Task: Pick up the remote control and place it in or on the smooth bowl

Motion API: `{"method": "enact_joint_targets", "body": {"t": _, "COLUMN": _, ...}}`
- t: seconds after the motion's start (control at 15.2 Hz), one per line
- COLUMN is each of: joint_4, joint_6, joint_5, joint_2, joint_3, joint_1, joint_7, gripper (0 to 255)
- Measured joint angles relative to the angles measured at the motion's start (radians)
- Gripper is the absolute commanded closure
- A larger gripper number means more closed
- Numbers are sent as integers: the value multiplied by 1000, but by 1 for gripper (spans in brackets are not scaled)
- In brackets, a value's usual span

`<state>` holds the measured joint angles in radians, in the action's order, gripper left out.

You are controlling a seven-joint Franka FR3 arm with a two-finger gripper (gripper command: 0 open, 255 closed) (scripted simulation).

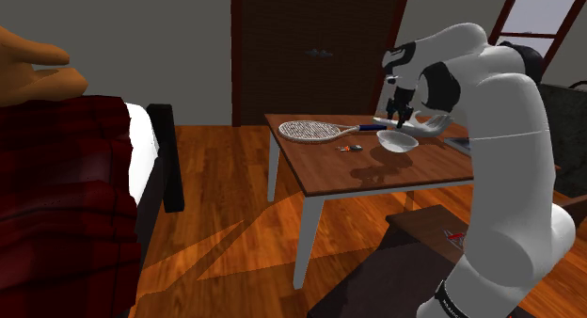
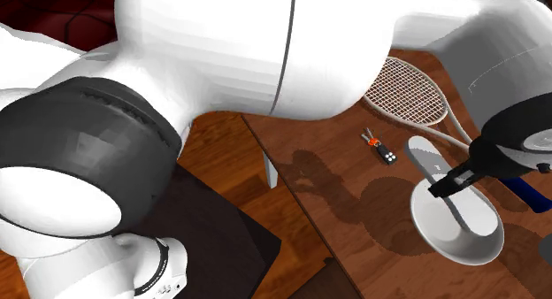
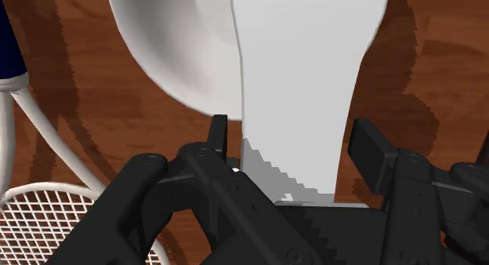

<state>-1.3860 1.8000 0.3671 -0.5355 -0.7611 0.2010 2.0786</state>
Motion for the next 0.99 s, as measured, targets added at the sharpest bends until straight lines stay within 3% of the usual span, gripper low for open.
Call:
{"method": "enact_joint_targets", "body": {"t": 0.33, "joint_4": 292, "joint_6": -117, "joint_5": 80, "joint_2": -176, "joint_3": 43, "joint_1": 197, "joint_7": 60, "gripper": 255}}
{"method": "enact_joint_targets", "body": {"t": 0.4, "joint_4": 312, "joint_6": -122, "joint_5": 86, "joint_2": -192, "joint_3": 47, "joint_1": 215, "joint_7": 67, "gripper": 255}}
{"method": "enact_joint_targets", "body": {"t": 0.99, "joint_4": 229, "joint_6": -26, "joint_5": 102, "joint_2": -214, "joint_3": 55, "joint_1": 206, "joint_7": 92, "gripper": 255}}
